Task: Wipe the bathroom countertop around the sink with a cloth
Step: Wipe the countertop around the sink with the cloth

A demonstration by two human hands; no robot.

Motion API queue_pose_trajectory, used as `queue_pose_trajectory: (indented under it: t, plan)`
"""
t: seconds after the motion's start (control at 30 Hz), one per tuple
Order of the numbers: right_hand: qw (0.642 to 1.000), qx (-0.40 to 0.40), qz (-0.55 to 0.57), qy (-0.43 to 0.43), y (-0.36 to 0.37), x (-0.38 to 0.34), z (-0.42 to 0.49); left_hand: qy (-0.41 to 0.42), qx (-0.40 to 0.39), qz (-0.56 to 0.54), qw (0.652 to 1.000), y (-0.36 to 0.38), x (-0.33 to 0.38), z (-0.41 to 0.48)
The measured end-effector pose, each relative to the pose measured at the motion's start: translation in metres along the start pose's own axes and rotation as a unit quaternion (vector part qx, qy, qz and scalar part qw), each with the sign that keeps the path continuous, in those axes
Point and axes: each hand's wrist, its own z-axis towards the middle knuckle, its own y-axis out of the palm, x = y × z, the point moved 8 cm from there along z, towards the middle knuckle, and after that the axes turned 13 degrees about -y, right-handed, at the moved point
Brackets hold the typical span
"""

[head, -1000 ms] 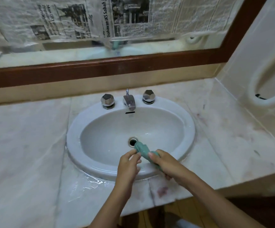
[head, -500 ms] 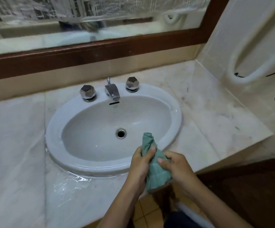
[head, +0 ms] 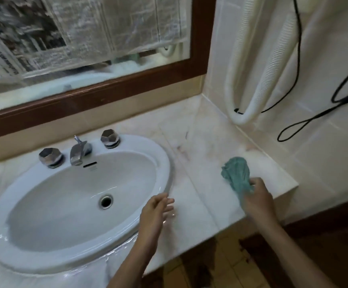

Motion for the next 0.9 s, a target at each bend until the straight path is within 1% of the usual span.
queue_pose_trajectory:
  t: [0.03, 0.1, 0.13, 0.17, 0.2, 0.27, 0.3, 0.33, 0.37, 0.4, 0.43, 0.47, 0.5, 0.57, 0.63, 0.7, 0.73, 0.8, 0.9]
  plan:
    - [0.996, 0.014, -0.079, -0.035, -0.014, 0.001, 0.018, 0.012, 0.015, 0.003, 1.000, 0.006, 0.004, 0.002]
    - [0.962, 0.058, -0.235, -0.125, -0.019, -0.007, 0.043, 0.025, 0.047, -0.001, 0.999, 0.006, 0.007, 0.008]
    - [0.944, 0.059, -0.281, -0.162, -0.011, -0.008, 0.052, 0.030, 0.066, -0.005, 0.997, 0.007, 0.007, 0.011]
    - [0.930, 0.036, -0.306, -0.200, 0.005, -0.006, 0.056, 0.037, 0.086, -0.006, 0.996, 0.008, 0.008, 0.013]
    - [0.920, -0.035, -0.316, -0.230, 0.031, -0.001, 0.054, 0.046, 0.107, -0.005, 0.993, 0.007, 0.009, 0.013]
    - [0.879, -0.211, -0.328, -0.273, 0.081, 0.014, 0.037, 0.068, 0.148, 0.021, 0.987, 0.005, 0.013, 0.012]
    - [0.856, -0.271, -0.334, -0.288, 0.095, 0.018, 0.029, 0.082, 0.161, 0.030, 0.983, 0.004, 0.016, 0.013]
    - [0.845, -0.296, -0.333, -0.297, 0.100, 0.019, 0.026, 0.097, 0.171, 0.039, 0.980, 0.003, 0.020, 0.014]
    - [0.852, -0.288, -0.318, -0.301, 0.098, 0.015, 0.029, 0.116, 0.185, 0.055, 0.974, 0.002, 0.025, 0.016]
    - [0.861, -0.263, -0.305, -0.311, 0.093, 0.008, 0.033, 0.143, 0.203, 0.082, 0.965, 0.001, 0.032, 0.019]
    - [0.862, -0.225, -0.309, -0.333, 0.087, 0.002, 0.037, 0.176, 0.219, 0.122, 0.952, 0.000, 0.039, 0.024]
    - [0.855, -0.201, -0.323, -0.353, 0.085, 0.000, 0.041, 0.208, 0.233, 0.170, 0.935, 0.001, 0.047, 0.030]
    - [0.845, -0.201, -0.339, -0.361, 0.086, 0.003, 0.044, 0.229, 0.244, 0.224, 0.915, 0.003, 0.055, 0.038]
    - [0.833, -0.228, -0.354, -0.360, 0.095, 0.015, 0.047, 0.223, 0.249, 0.320, 0.886, 0.007, 0.063, 0.059]
    - [0.819, -0.230, -0.366, -0.377, 0.096, 0.026, 0.047, 0.185, 0.227, 0.371, 0.881, 0.011, 0.060, 0.077]
    - [0.812, -0.223, -0.369, -0.393, 0.086, 0.037, 0.053, 0.154, 0.195, 0.385, 0.889, 0.015, 0.055, 0.085]
    - [0.814, -0.218, -0.368, -0.393, 0.077, 0.045, 0.059, 0.147, 0.182, 0.391, 0.890, 0.016, 0.051, 0.088]
    - [0.829, -0.203, -0.376, -0.360, 0.053, 0.059, 0.082, 0.143, 0.175, 0.397, 0.890, 0.016, 0.049, 0.088]
    - [0.855, -0.157, -0.403, -0.285, 0.030, 0.064, 0.144, 0.141, 0.182, 0.388, 0.893, 0.013, 0.049, 0.090]
